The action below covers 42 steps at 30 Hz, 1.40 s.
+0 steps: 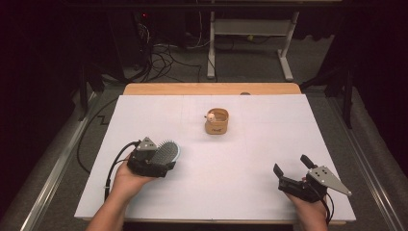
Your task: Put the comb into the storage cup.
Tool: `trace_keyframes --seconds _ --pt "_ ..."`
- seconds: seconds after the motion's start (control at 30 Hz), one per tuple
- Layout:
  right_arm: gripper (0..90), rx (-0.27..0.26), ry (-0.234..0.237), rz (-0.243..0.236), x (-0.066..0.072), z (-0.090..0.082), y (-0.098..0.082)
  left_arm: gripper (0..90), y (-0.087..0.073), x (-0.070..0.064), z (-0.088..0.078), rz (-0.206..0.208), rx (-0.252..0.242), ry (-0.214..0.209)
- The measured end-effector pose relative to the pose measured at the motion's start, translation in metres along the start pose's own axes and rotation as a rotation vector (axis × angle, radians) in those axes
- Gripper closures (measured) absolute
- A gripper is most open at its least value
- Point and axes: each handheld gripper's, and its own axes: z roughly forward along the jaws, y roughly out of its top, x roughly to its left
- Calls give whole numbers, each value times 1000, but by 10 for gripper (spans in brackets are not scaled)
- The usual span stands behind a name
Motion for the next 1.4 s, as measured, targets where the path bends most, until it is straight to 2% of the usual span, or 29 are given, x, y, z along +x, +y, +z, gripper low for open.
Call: trace_keyframes --seconds 0.07,0.23,0.5,0.77,0.83,1.1,1.3,1.4 --pt "6 -2 1 -2 0 0 0 201 0 0 -1 -4 -13 -8" --pt "6 -7 4 -6 1 -1 1 201 1 -1 -2 7 -33 7" --pt "6 -12 0 -7 1 -2 1 201 2 0 -7 1 -81 14" --pt "6 -10 3 -8 1 -1 1 201 3 -2 -9 8 -109 24" --pt "6 -9 4 -7 2 -1 1 201 4 -2 -9 12 -117 14" --pt "6 -12 5 -12 2 -1 1 202 5 -4 -11 23 -147 25" --pt "6 -11 6 -14 2 0 1 202 6 -4 -13 21 -172 16" --pt "6 -12 6 -12 2 -1 2 202 6 -5 -15 28 -204 14"
